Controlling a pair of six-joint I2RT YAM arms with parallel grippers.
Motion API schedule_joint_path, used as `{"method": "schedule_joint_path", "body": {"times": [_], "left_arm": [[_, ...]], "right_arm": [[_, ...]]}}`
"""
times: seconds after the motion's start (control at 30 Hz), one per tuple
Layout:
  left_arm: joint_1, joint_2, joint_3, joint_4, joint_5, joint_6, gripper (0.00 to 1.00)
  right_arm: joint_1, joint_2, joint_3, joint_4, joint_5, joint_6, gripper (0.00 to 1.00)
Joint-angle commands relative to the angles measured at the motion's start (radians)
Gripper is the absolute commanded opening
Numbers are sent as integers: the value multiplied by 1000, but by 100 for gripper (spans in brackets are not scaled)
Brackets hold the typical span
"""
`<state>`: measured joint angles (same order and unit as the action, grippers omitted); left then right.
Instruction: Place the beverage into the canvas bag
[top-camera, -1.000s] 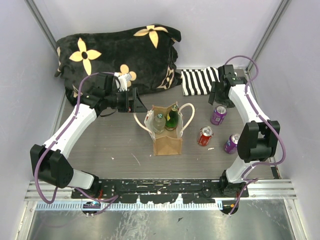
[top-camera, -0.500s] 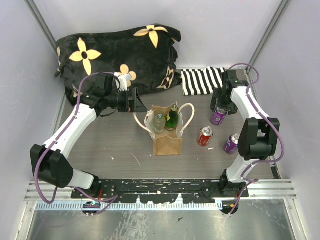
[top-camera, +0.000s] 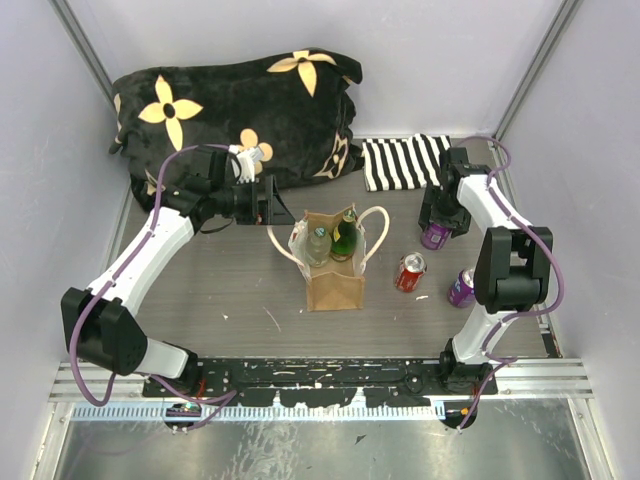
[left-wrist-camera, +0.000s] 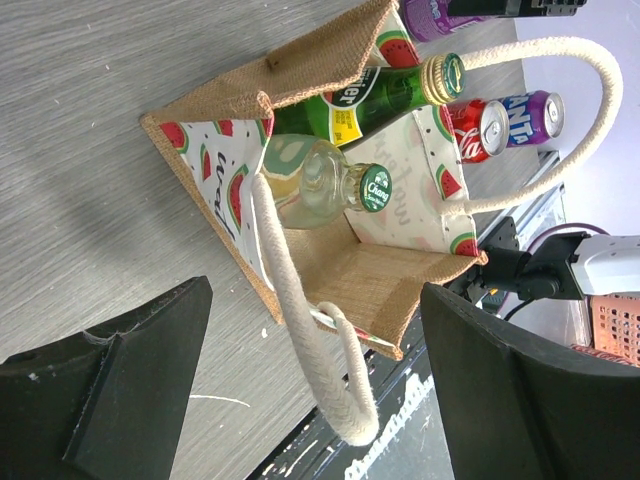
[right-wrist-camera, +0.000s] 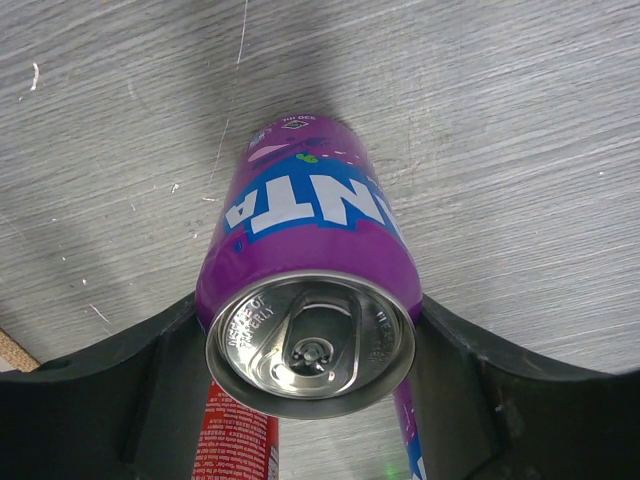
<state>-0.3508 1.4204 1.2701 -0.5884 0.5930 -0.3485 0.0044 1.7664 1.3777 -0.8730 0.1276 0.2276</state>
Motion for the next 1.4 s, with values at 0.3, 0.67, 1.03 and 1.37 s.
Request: {"method": "schedule_joint_path", "body": {"times": [0.3, 0.67, 1.03, 1.37], "left_arm": [[-2, 33, 7, 20, 11, 6, 92], [-2, 60, 29, 22, 18, 0, 92], [-2, 56, 24, 21, 16, 0, 92], [-4, 67, 30, 25, 19, -7, 92]], "right_arm": [[4, -51, 295, -65, -45, -5, 5], [208, -35, 707, -127, -127, 41, 1], [572, -95, 765, -131, -26, 116, 1], [788, -268, 474, -151, 56, 319, 1]]}}
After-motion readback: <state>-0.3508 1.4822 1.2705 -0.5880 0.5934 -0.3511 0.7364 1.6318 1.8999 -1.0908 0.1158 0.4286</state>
